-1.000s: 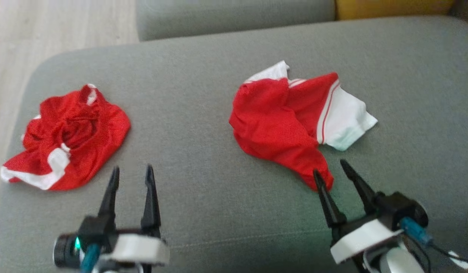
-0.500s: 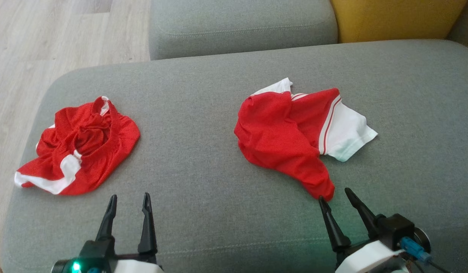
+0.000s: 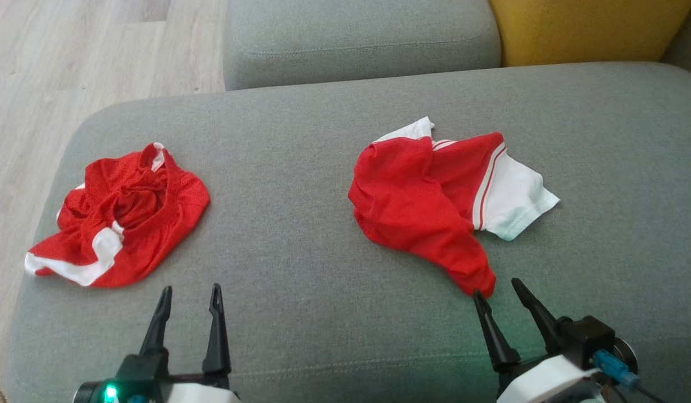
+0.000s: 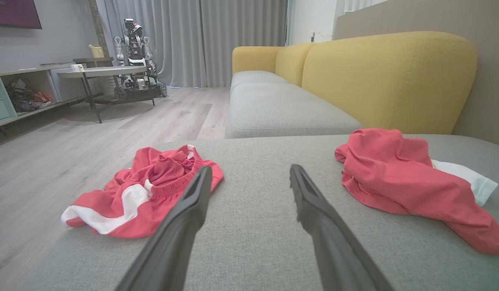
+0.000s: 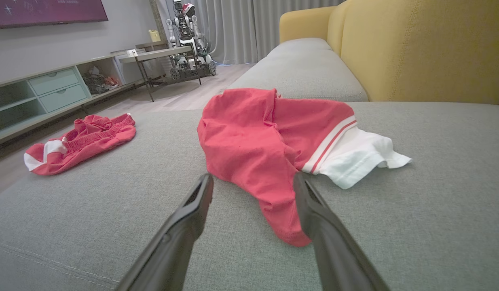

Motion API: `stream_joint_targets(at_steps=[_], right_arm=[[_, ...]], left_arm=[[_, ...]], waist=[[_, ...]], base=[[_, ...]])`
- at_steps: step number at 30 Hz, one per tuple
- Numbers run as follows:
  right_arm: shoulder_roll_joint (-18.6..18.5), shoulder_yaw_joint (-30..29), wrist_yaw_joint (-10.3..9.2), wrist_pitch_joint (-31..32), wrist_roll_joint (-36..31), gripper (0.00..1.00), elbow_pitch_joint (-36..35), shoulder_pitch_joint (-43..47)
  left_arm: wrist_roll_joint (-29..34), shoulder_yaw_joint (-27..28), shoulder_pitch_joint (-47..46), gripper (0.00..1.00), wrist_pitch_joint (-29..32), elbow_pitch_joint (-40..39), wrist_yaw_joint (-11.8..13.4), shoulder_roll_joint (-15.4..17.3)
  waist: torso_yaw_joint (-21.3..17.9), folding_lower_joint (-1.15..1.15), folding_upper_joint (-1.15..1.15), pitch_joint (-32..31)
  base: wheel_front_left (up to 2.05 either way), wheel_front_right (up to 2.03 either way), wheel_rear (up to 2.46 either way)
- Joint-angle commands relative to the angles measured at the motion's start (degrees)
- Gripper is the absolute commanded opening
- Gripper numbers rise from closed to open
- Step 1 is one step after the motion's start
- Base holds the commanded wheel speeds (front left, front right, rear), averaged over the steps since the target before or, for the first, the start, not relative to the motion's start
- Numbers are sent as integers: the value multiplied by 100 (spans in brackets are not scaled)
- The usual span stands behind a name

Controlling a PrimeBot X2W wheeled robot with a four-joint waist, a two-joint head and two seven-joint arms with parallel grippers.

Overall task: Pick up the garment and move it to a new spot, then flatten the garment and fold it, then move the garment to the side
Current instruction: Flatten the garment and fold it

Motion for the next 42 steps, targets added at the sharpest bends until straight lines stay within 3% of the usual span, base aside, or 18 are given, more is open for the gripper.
stream_joint_targets(at_steps=[1, 10, 20, 30, 31, 33, 34, 38, 42], right_arm=[[8, 111, -1, -54, 51, 100, -172, -150], [8, -235, -1, -54, -63, 100, 62, -271], [8, -968, -1, -54, -464, 100, 1965, -1246], [8, -1136, -1, -54, -963, 99, 3037, -1956], [8, -1115, -1, -54, -976, 83, 3121, -2012], [8, -1067, -1, -54, -999, 12, 3278, -2117], [8, -1078, -1, -54, -1018, 0, 3361, -2152], [8, -1413, -1, -54, -1256, 0, 3480, -2246], [8, -2072, -1, -54, -1835, 0, 2812, -2222]], left_arm=[[57, 246, -215, 100, -70, -187, -28, -45], [45, 213, -216, 100, -70, -91, -74, -47], [42, -51, -396, 100, -70, 49, -95, -47], [18, -256, -675, 100, -70, 111, -54, -48], [19, -272, -702, 100, -70, 112, -47, -48], [23, -307, -753, 100, -70, 117, -38, -48], [25, -324, -777, 100, -70, 123, -35, -48], [1, -349, -836, 100, -70, 121, 10, -48], [-52, -364, -857, 100, -70, 113, 45, -48]], waist=[[1, 0, 0, -1], [50, 0, 0, 53], [426, 0, 0, 310], [618, 0, 0, 716], [625, 0, 0, 744], [638, 0, 0, 803], [642, 0, 0, 822], [565, 0, 0, 869], [352, 0, 0, 850]], base=[[0, 0, 0], [0, 0, 0], [0, 0, 0], [0, 0, 0], [0, 0, 0], [0, 0, 0], [0, 0, 0], [0, 0, 0], [0, 0, 0]])
